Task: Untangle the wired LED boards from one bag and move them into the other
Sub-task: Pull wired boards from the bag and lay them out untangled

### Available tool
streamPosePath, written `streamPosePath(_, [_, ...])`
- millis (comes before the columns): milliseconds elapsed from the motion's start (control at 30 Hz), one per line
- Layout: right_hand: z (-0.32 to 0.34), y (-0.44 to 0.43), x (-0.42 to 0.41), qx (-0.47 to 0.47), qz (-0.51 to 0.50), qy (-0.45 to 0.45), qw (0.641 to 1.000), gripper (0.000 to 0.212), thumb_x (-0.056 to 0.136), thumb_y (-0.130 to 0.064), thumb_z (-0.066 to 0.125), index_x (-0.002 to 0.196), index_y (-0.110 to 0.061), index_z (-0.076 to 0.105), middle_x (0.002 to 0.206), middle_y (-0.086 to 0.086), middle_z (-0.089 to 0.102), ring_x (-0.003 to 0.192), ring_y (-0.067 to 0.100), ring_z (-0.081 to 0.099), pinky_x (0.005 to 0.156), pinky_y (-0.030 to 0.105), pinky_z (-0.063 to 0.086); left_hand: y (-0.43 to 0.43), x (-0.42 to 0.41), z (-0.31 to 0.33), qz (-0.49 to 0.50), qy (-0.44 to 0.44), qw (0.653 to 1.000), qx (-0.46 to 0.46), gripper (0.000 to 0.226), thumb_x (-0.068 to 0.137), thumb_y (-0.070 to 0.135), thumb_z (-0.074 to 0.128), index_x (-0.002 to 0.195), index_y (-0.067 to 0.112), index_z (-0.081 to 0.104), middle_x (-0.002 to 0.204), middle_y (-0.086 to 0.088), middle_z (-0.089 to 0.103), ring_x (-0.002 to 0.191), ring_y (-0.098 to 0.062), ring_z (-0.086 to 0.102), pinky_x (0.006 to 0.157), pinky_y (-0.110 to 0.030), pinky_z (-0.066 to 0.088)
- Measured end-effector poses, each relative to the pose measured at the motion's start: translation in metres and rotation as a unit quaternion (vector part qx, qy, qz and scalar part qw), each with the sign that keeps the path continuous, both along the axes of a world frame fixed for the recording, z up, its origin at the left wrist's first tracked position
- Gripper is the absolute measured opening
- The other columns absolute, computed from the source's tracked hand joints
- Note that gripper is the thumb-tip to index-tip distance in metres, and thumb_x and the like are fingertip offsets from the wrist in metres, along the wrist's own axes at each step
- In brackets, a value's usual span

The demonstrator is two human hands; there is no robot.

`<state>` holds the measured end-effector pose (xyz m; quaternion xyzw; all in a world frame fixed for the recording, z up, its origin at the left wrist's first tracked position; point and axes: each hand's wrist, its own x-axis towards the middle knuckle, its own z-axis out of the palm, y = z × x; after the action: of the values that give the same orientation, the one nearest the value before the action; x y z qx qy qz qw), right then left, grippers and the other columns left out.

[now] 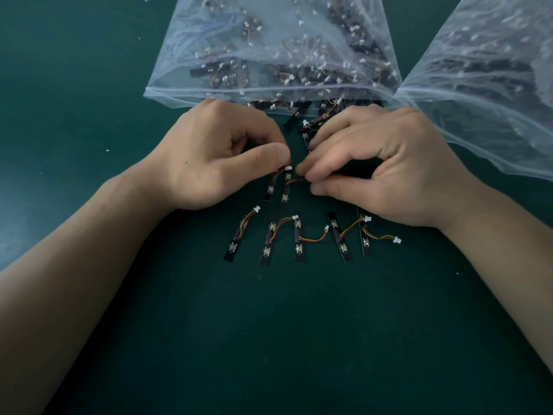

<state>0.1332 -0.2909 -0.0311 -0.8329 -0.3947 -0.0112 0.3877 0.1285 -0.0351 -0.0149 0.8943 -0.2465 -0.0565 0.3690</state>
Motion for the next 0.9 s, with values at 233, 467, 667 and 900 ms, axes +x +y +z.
streamPosePath(233, [-0.0013, -0.0021, 0.0047, 0.09, -0.191, -0.056, 0.976, 0.006, 0.097, -0.014, 0.07, 0.097, -0.016, 0.075, 0.114, 0.002, 0.071, 0.115, 0.021, 0.065, 0.103, 0.039, 0.049, 0.0017, 0.0004, -0.0017, -0.003, 0.001, 1.0, -0.006, 0.042, 0.087, 0.054, 0.053, 0.094, 0.022, 0.079, 0.076, 0.002, 0.066, 0.067, -0.021, 0.054, 0.063, -0.033, 0.04])
streamPosePath(467, [-0.0034, 0.0042, 0.0029, -0.069, -0.182, -0.069, 0.978, 0.025, 0.088, -0.016, 0.07, 0.109, -0.025, 0.078, 0.133, -0.004, 0.062, 0.133, 0.02, 0.05, 0.116, 0.049, 0.031, 0.0019, -0.0004, -0.0023, -0.021, -0.009, 1.0, 0.013, 0.034, 0.073, 0.062, 0.073, 0.09, 0.033, 0.077, 0.078, 0.011, 0.065, 0.072, -0.02, 0.058, 0.066, -0.037, 0.047])
streamPosePath(667, [-0.0053, 0.0063, 0.003, -0.131, -0.178, -0.083, 0.972, 0.018, 0.092, -0.022, 0.068, 0.107, -0.025, 0.078, 0.14, -0.004, 0.059, 0.139, 0.021, 0.044, 0.113, 0.038, 0.023, 0.0015, 0.0005, -0.0047, -0.013, -0.021, 0.999, 0.029, 0.032, 0.07, 0.06, 0.078, 0.09, 0.035, 0.076, 0.08, 0.013, 0.065, 0.077, -0.017, 0.063, 0.068, -0.036, 0.05])
streamPosePath(900, [-0.0069, 0.0076, 0.0031, -0.125, -0.18, -0.086, 0.972, 0.006, 0.092, -0.022, 0.068, 0.095, -0.024, 0.073, 0.139, -0.006, 0.059, 0.139, 0.018, 0.044, 0.107, 0.03, 0.021, 0.0015, 0.0013, -0.0061, -0.015, -0.025, 0.999, 0.027, 0.029, 0.071, 0.056, 0.076, 0.09, 0.034, 0.076, 0.079, 0.014, 0.065, 0.077, -0.017, 0.063, 0.068, -0.035, 0.049])
